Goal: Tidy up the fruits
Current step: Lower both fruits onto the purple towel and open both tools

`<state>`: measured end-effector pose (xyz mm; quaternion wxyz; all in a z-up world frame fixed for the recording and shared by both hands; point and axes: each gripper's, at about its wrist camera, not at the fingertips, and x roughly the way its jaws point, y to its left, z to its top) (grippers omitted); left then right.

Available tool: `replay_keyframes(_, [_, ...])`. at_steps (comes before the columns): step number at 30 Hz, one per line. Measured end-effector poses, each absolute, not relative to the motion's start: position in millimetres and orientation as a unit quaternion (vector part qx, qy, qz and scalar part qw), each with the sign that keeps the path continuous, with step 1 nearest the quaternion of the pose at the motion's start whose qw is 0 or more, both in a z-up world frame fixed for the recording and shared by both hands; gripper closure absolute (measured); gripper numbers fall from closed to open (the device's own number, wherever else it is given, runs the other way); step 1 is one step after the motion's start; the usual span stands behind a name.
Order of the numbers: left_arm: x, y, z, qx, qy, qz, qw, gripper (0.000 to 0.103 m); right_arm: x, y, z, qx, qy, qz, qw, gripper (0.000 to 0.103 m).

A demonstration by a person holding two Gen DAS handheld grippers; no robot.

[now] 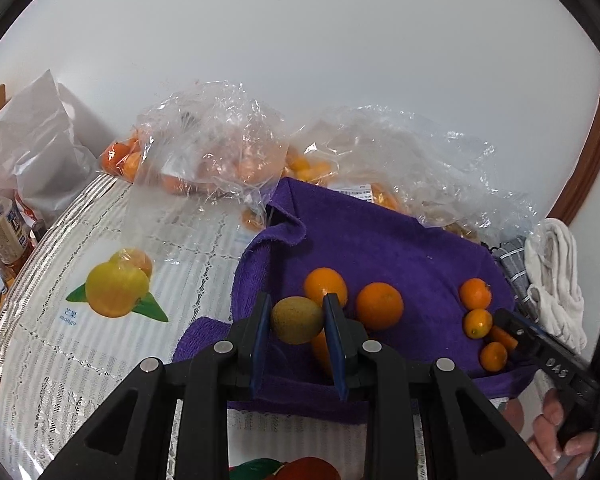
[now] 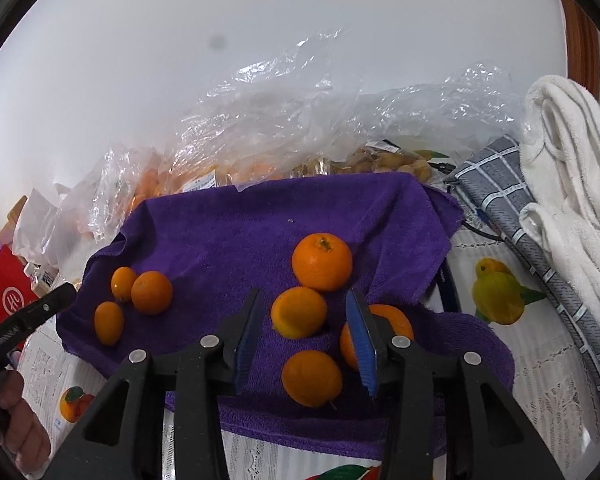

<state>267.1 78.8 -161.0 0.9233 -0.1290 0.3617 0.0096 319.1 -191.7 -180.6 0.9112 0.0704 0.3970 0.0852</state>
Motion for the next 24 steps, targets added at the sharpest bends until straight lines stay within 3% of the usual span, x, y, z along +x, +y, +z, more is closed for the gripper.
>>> replay_keyframes(20, [273.0,58.7,-170.8,-0.069,0.369,0.047,0.926,0.077,292.9,-173.3,-173.1,0.007,0.392,0.075,0.917,0.060])
replay_keyframes(24, [272.4,58.4,-169.8,-0.074,0.371,0.038,0.925,0.070,288.7,-169.0,-169.4,0.003,0.386,0.082,0.919,0.060])
